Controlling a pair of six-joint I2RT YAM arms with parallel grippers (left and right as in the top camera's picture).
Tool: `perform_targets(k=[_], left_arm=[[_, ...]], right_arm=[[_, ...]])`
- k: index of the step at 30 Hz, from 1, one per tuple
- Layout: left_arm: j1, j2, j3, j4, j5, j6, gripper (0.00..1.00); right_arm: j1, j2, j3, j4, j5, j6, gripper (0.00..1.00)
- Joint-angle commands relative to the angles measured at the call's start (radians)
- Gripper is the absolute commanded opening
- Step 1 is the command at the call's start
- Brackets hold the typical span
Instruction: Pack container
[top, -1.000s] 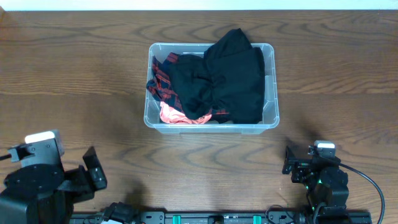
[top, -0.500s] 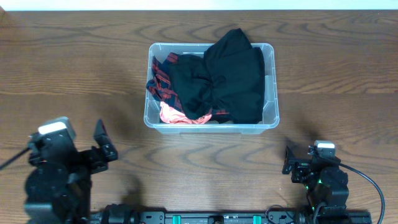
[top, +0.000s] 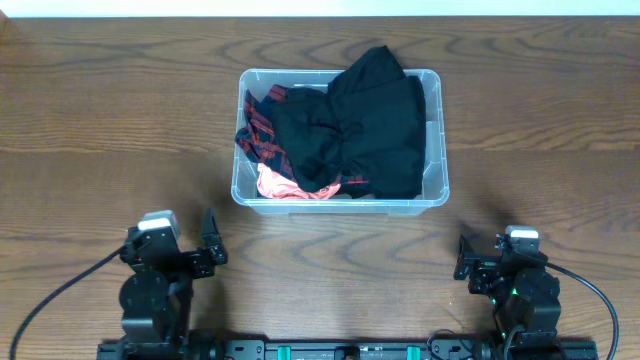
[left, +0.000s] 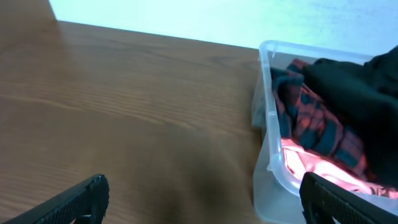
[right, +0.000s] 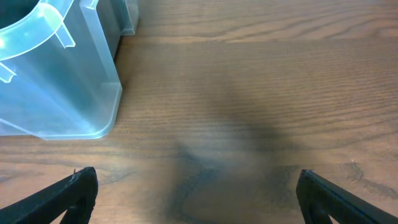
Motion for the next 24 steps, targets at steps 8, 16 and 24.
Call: perform_targets(k=[8,16,24], left_arm=[[0.005,-0.136,-0.146,0.029,0.01,-0.008,0.98],[0.005,-0.136,-0.201,0.028,0.011,-0.008,0.98],[0.005,-0.134,-0.214,-0.045,0.011,-0.008,0.98]], right_arm=[[-0.012,-0.006,-0.003,-0.004,-0.004,0.015,0.99],[-0.012,-0.006,-0.003,-0.004,-0.004,0.015,0.99],[-0.012,-0.006,-0.003,-0.004,-0.004,0.015,0.99]])
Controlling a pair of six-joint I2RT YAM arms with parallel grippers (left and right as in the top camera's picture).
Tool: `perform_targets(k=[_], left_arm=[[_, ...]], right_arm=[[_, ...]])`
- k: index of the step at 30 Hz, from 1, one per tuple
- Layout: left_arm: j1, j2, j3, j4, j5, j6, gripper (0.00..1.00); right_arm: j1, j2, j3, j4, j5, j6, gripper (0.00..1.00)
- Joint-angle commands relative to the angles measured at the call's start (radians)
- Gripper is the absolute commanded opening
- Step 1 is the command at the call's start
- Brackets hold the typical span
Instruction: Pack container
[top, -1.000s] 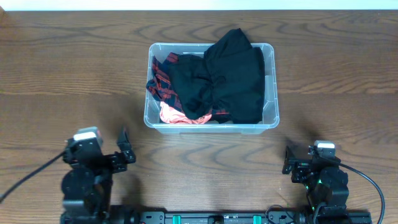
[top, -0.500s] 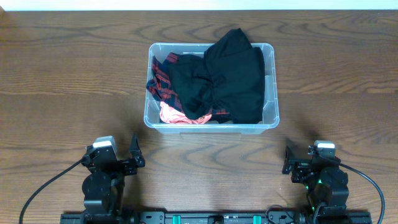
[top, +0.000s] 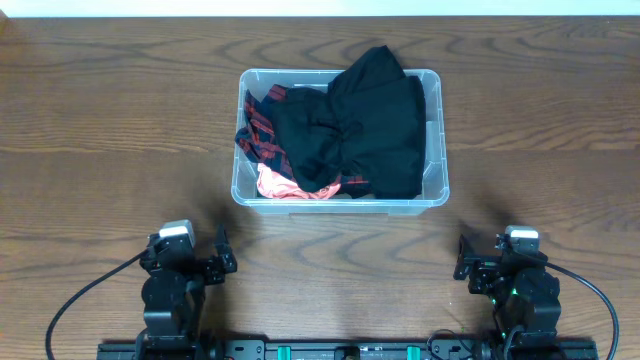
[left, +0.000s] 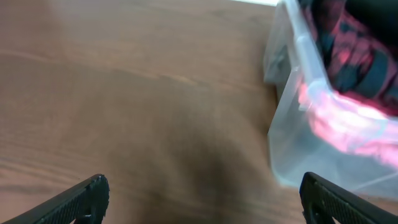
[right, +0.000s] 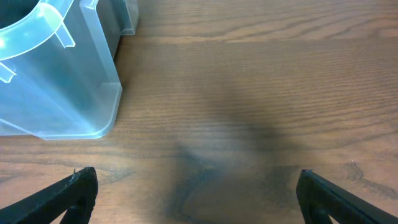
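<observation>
A clear plastic container (top: 238, 192) stands at the table's middle. It holds a black garment (top: 365, 125), a red plaid cloth (top: 258, 135) and a coral-pink cloth (top: 283, 187). My left gripper (left: 202, 200) is open over bare wood at the front left, short of the container's near left corner (left: 292, 143), with nothing between its fingers (left: 84, 198). At the front right, my right gripper (right: 198, 198) is also open and holds nothing; the container's near right corner (right: 93, 106) lies ahead to its left.
The dark wooden table (top: 100, 120) stretches round the container on all sides. Black cables (top: 75, 300) trail from both arm bases along the front edge. A pale strip (top: 320, 8) borders the far edge.
My left arm has drawn back toward the front edge and a little to the right, and its camera now tilts down at the wood and the container's corner. The right arm has not moved.
</observation>
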Motion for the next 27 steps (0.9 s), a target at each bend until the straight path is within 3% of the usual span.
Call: perform_targets(k=[1,6,27], left_arm=[[0.005,-0.007,-0.007,-0.031,0.003,-0.005,0.98],[0.005,-0.007,-0.007,-0.092,0.003,-0.005,0.98],[0.005,-0.007,-0.007,-0.092,0.003,-0.005,0.98]], right_arm=[[-0.012,-0.006,-0.003,-0.004,-0.004,0.015,0.99],[-0.012,-0.006,-0.003,-0.004,-0.004,0.015,0.99],[-0.012,-0.006,-0.003,-0.004,-0.004,0.015,0.99]])
